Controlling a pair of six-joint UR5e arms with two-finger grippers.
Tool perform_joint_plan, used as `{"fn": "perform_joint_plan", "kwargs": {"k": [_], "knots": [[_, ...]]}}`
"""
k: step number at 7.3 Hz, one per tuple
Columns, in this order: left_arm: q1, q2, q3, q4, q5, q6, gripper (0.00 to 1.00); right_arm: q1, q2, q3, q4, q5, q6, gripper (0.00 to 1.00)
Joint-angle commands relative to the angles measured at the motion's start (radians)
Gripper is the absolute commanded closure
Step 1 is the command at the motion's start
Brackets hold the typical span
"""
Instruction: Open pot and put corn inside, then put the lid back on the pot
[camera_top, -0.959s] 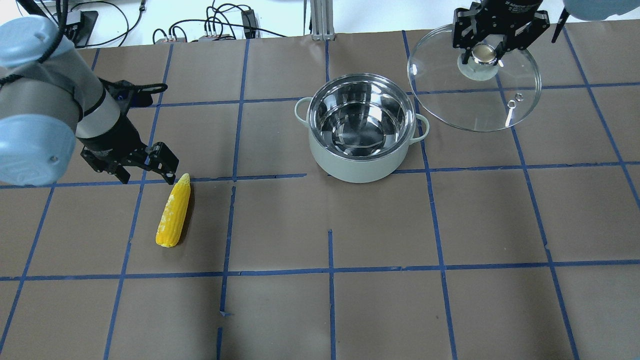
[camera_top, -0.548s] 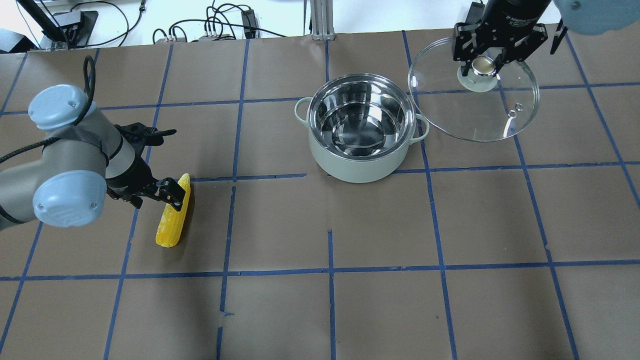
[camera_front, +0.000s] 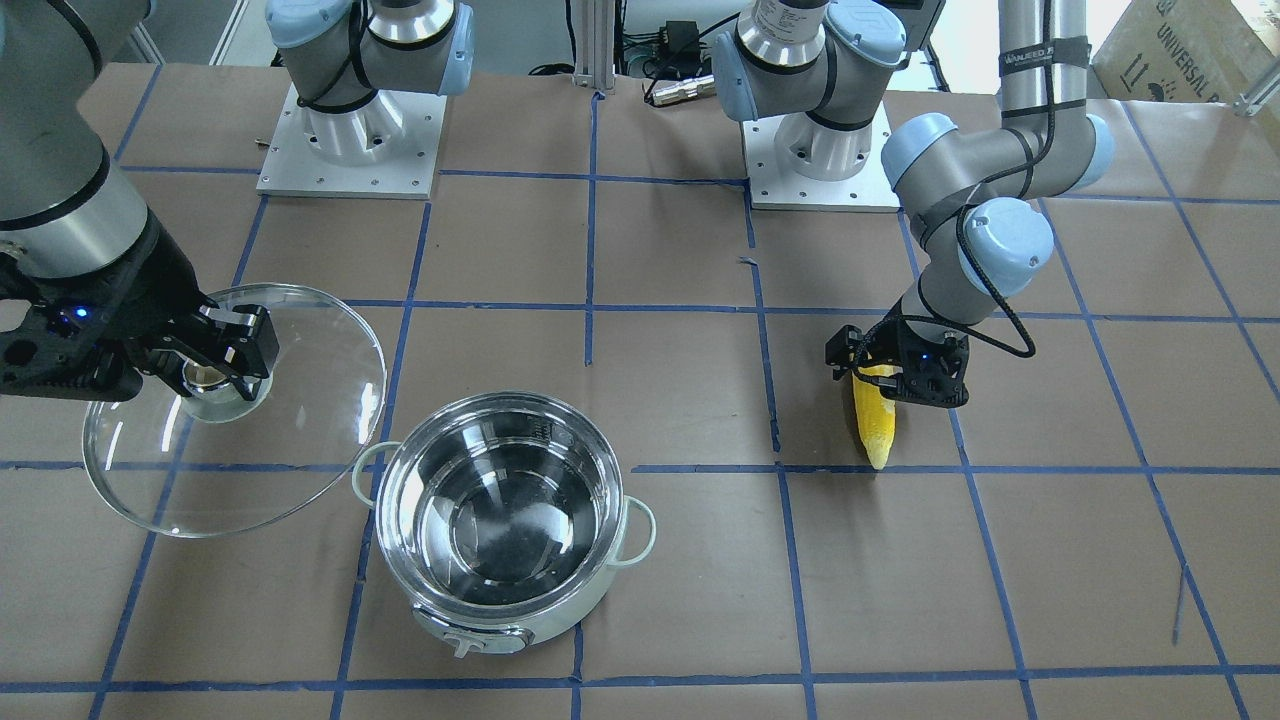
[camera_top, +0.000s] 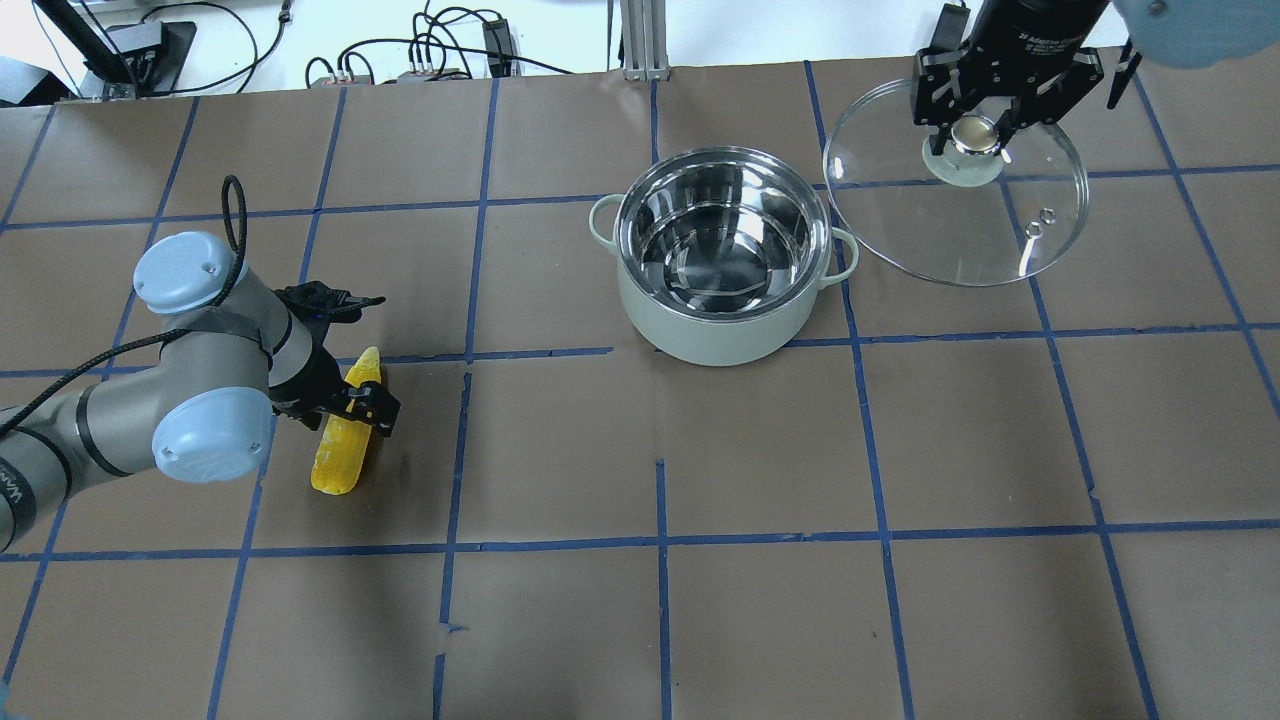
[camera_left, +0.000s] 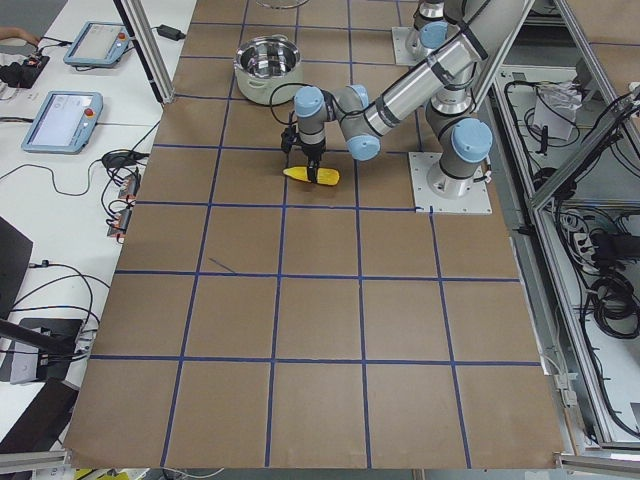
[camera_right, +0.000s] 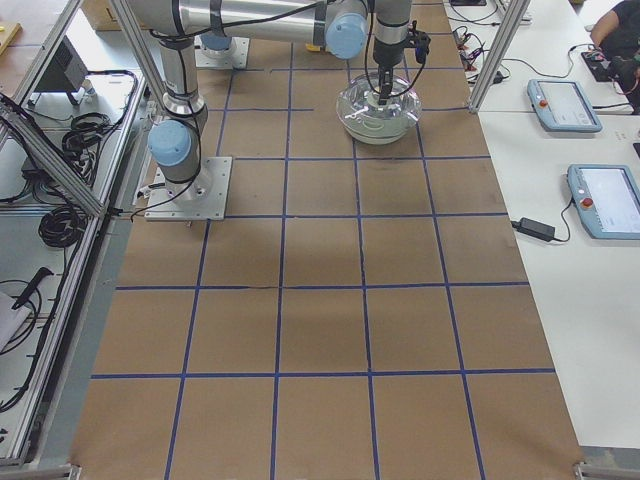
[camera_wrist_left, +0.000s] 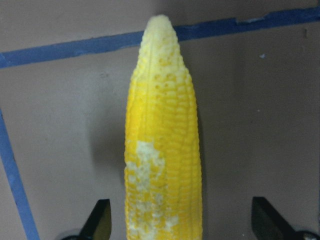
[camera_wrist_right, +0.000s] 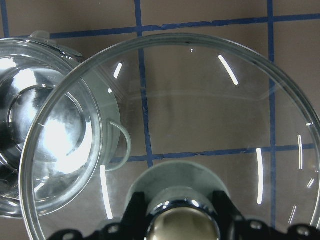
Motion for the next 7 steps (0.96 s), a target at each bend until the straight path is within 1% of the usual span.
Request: {"fn": "perform_joint_plan", "kwargs": {"k": [1,2,3,4,5,7], "knots": [[-0.003,-0.026,-0.001,0.028,0.004,0.003,0.08,-0.001,-0.005,0.001,0.004,-0.004,0.001,0.77],[-0.003,-0.028,-0.002,0.025,0.004,0.009,0.26,-0.001,-0.005,0.001,0.002,-0.022,0.001,0.77],[-0.003,-0.026,-0.002,0.025,0.007,0.009,0.42,-0.002,-0.006,0.004,0.002,-0.022,0.000,0.77],[-0.004,-0.022,0.001,0.025,0.005,0.009,0.68,-0.002,-0.006,0.005,0.002,-0.022,0.000,0.77],[-0.004,-0.009,0.008,0.017,0.005,0.009,0.84,-0.002,-0.006,0.005,0.002,-0.021,0.000,0.77],[-0.033,0.007,0.036,0.015,-0.001,-0.052,0.85,-0.001,-0.006,0.007,0.001,-0.019,0.001,0.77]]}}
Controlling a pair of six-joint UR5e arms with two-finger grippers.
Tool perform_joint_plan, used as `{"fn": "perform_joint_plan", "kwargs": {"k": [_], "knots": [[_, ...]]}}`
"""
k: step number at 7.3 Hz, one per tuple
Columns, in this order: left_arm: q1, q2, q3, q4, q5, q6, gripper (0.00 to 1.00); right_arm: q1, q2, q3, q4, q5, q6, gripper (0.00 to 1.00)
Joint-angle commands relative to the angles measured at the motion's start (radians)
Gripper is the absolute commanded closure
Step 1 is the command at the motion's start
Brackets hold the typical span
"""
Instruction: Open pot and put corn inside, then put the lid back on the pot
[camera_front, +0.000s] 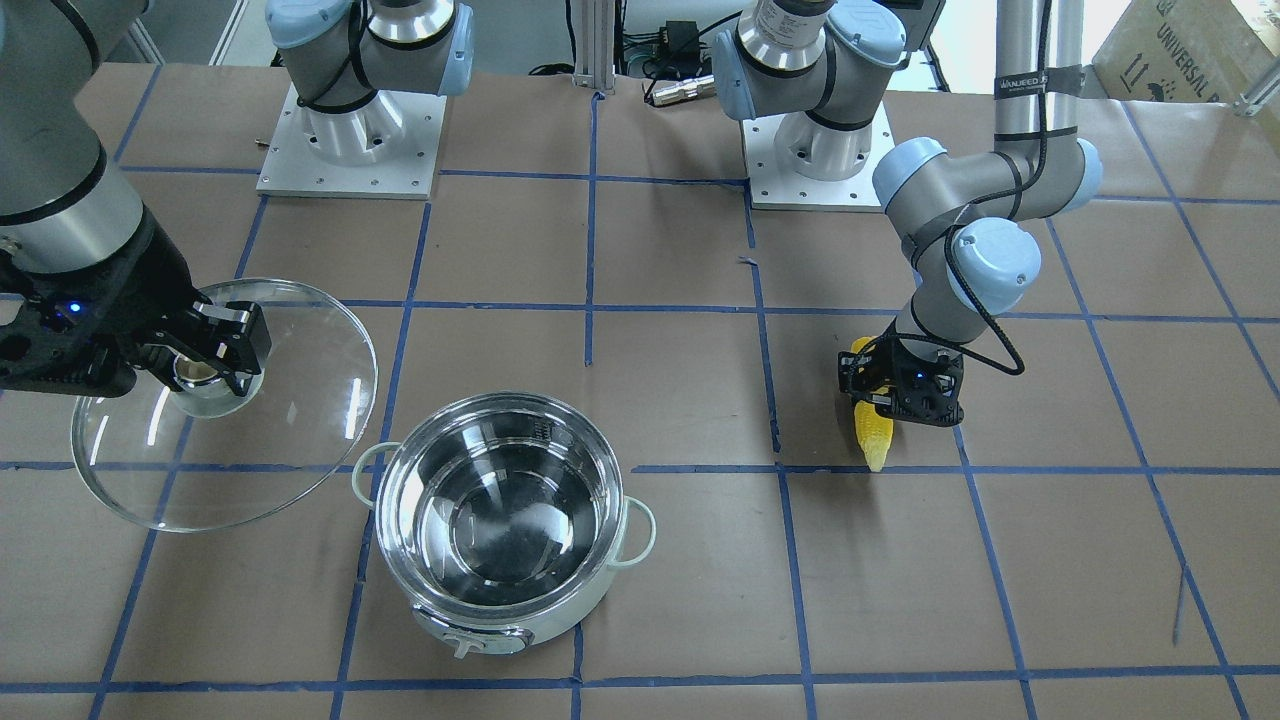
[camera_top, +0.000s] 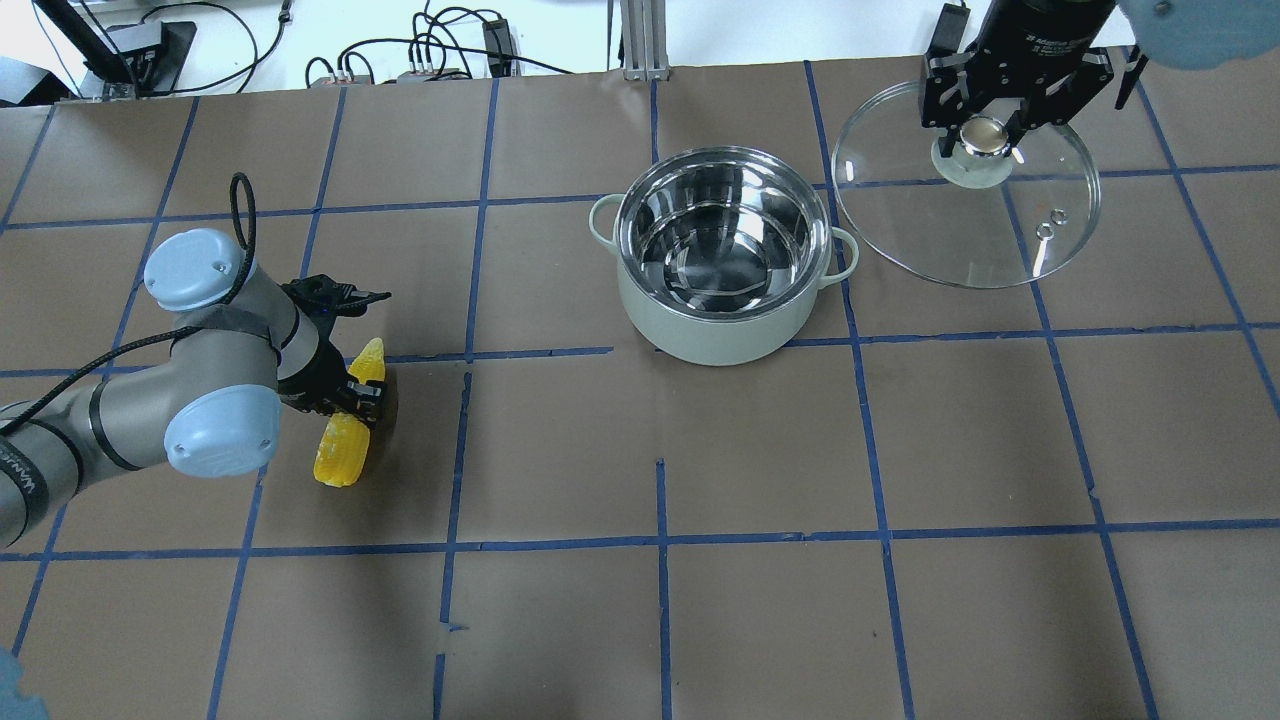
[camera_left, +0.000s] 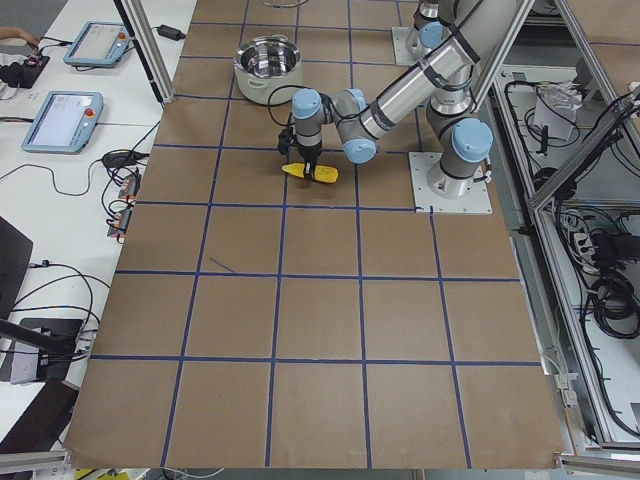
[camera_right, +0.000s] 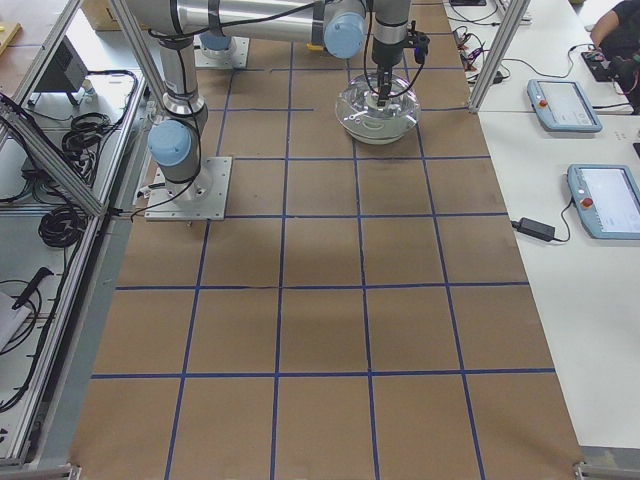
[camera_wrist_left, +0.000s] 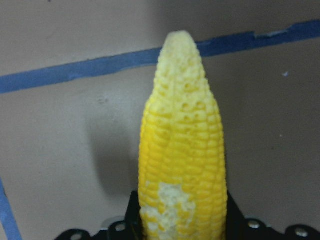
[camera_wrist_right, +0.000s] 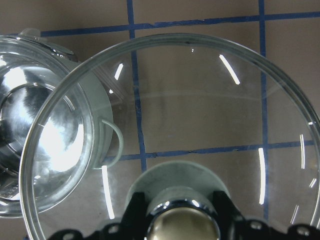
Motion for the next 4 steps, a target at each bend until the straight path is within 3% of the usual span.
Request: {"fn": "perform_joint_plan", "kwargs": {"k": [1,3,4], "knots": [[-0.066,0.016,0.065,-0.058,-0.005,-0.088,0.85,0.001,0.000,0.001,-0.001,0.001,0.003,0.77],[-0.209,0.007,0.250,-0.240,-0.010,-0.287,0.85,0.001,0.000,0.003,0.000,0.001,0.003,0.77],[-0.267,-0.024,0.393,-0.360,-0.011,-0.376,0.85,0.000,0.000,0.001,0.000,0.001,0.000,0.77]]}}
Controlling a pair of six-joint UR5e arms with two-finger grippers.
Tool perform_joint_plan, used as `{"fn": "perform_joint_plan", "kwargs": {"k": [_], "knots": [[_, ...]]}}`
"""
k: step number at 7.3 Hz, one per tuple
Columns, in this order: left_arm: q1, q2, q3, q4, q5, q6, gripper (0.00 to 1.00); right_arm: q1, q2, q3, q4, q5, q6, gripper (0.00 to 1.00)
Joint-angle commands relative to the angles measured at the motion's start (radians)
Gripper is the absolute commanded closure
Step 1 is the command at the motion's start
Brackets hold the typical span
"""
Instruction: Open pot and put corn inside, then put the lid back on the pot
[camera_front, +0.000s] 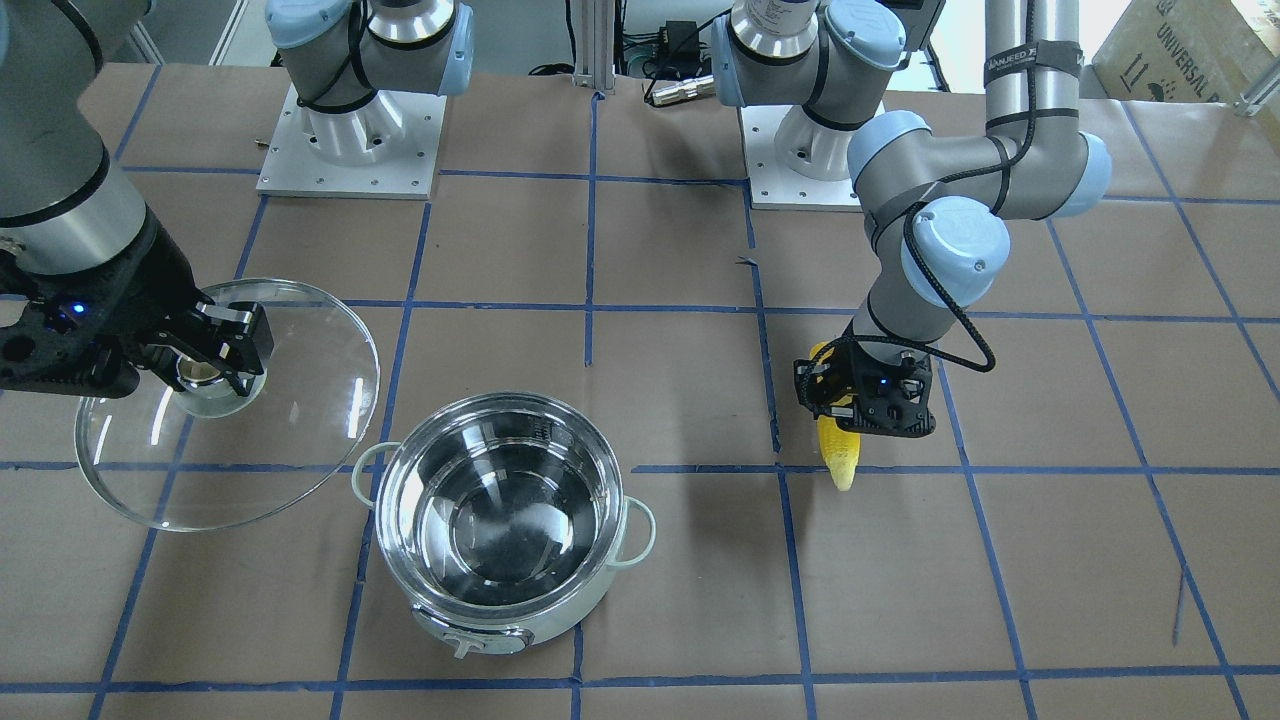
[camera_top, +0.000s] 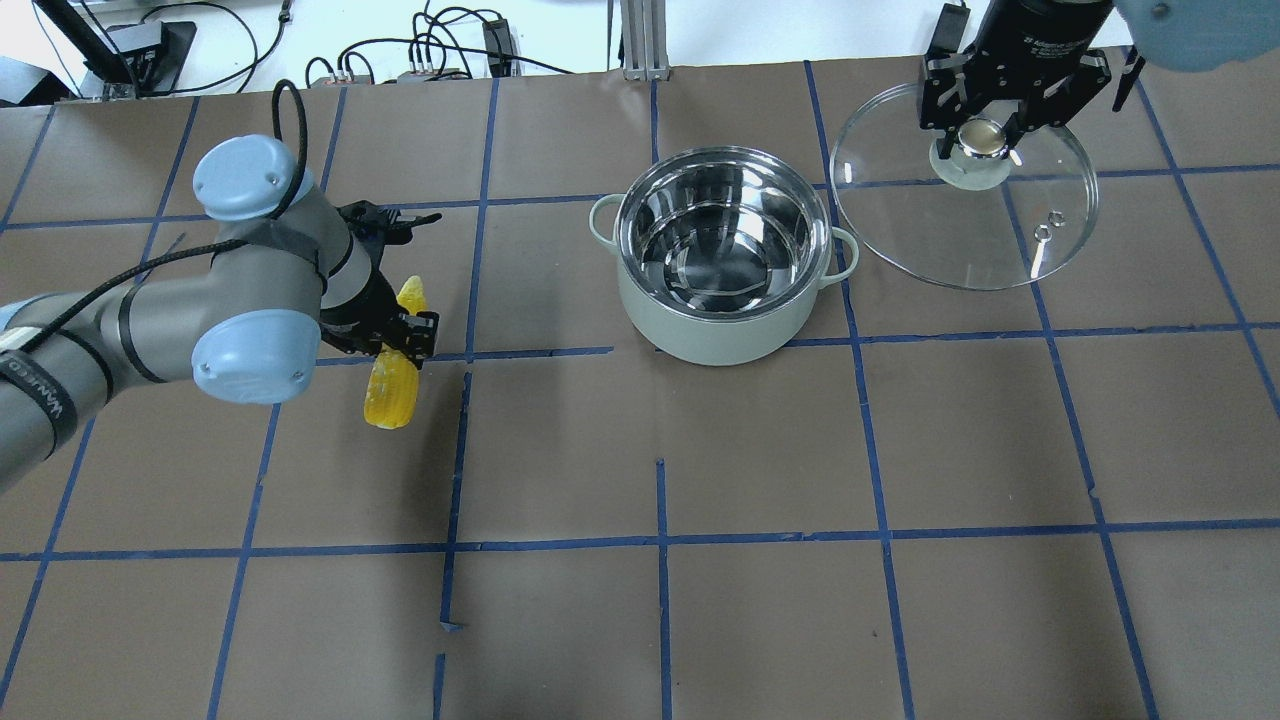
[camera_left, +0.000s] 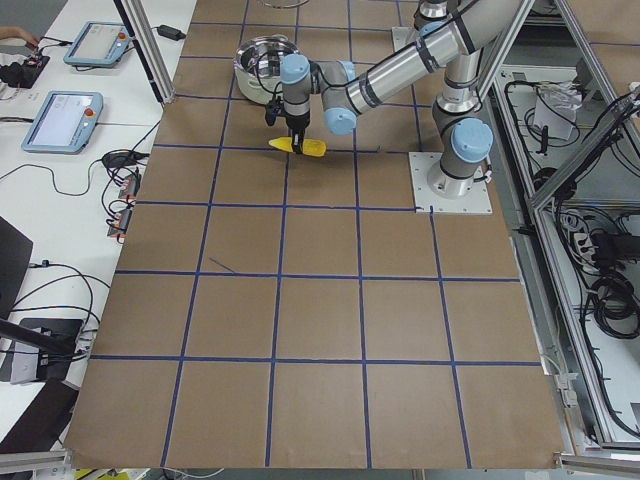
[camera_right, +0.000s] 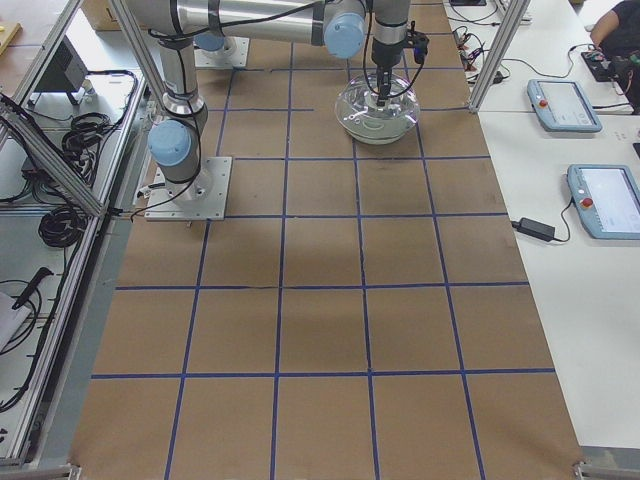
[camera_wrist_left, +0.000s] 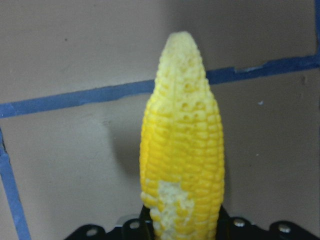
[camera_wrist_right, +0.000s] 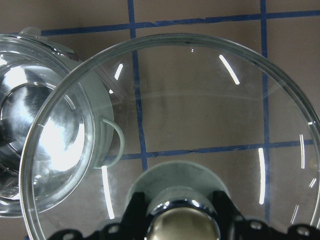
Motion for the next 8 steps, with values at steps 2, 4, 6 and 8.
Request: {"fn": "perform_joint_plan", "kwargs": {"k": [2,4,6,8], "knots": [[-0.186,-0.081,0.407,-0.313,-0.079,-0.255,0.85,-0.003,0.000,-0.001,0.000,-0.002,-0.004,0.77],[-0.311,-0.226,0.587,-0.312,-0.093,-0.381,0.84,-0.003,-0.008,0.001,0.000,-0.002,-0.002,0.77],[-0.382,-0.397,0.788,-0.314,-0.092,-0.473,0.84,-0.018,-0.008,0.001,0.006,-0.006,-0.005,0.77],[-0.424,-0.480,0.905,-0.336,-0.091,-0.489,0.83,-0.047,-0.008,0.002,0.020,-0.015,-0.012,0.77]]}}
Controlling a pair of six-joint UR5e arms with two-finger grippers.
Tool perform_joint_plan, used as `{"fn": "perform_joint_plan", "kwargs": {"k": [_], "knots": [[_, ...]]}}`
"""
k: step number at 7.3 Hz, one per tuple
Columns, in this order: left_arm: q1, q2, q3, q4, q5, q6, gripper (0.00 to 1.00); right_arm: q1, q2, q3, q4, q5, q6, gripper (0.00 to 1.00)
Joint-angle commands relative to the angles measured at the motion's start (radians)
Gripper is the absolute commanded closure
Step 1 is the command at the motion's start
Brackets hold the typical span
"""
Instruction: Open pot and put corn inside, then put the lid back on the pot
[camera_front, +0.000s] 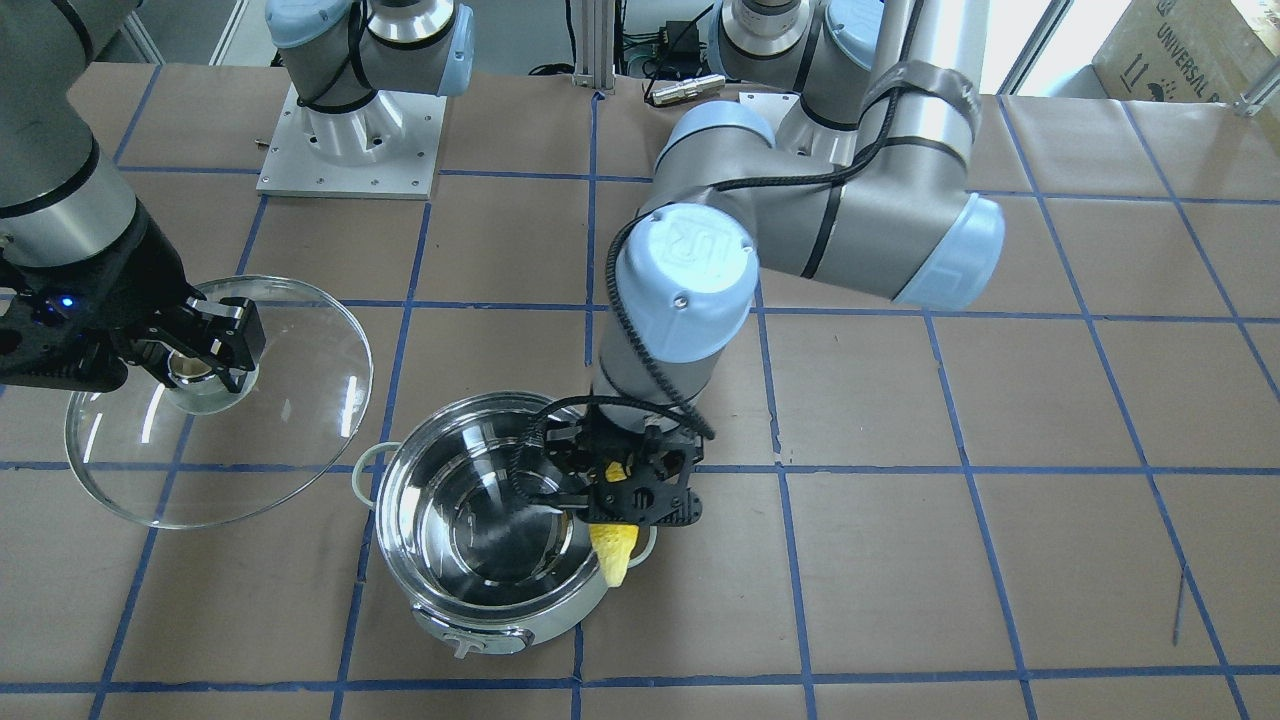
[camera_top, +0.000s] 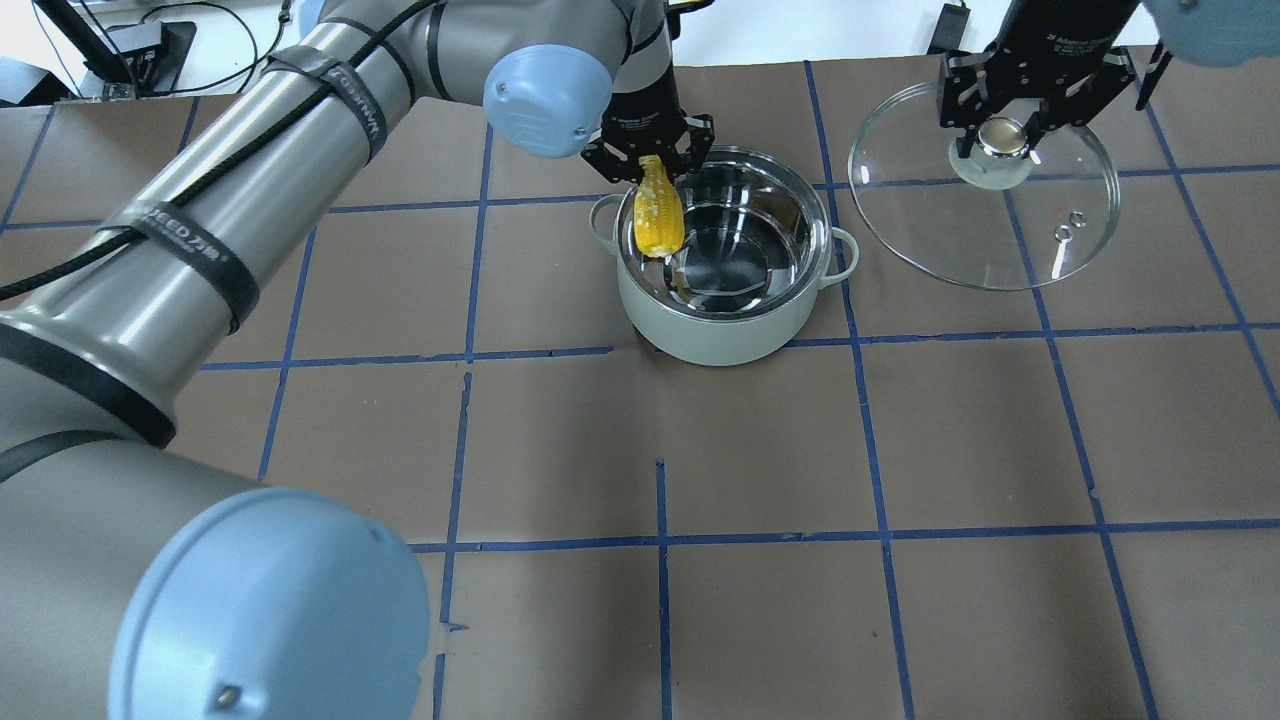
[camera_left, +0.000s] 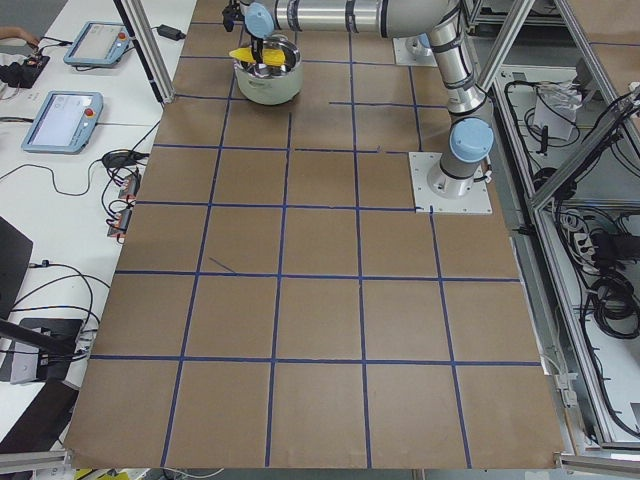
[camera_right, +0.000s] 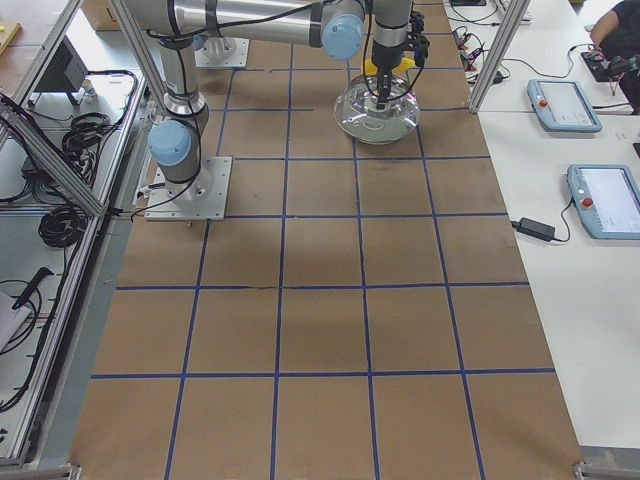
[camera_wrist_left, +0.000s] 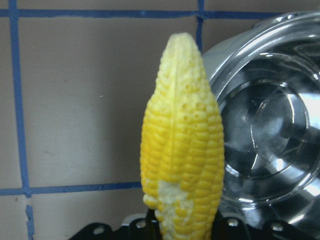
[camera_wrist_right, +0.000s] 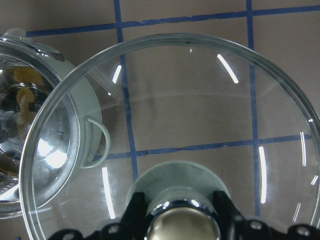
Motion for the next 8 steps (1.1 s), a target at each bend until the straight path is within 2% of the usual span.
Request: {"fn": "perform_joint_plan", "kwargs": {"k": [1,2,3,5,8], "knots": [[-0.047,-0.081,0.076,-0.016,0.009,-0.029,0.83,-0.015,0.000,0.001,0.005,-0.004,-0.004,0.77],[-0.053,-0.095,0.076,-0.016,0.009,-0.027,0.83,-0.015,0.000,0.001,0.005,-0.004,-0.004,0.76],[-0.055,-0.097,0.070,-0.019,0.011,-0.026,0.78,-0.015,0.000,0.001,0.005,-0.004,-0.004,0.76],[-0.055,-0.099,0.063,-0.022,0.012,-0.027,0.00,-0.015,0.000,0.001,0.008,-0.004,-0.004,0.76],[-0.056,-0.082,0.060,-0.036,0.017,-0.027,0.00,-0.015,-0.002,0.001,0.008,-0.001,-0.005,0.76]]}}
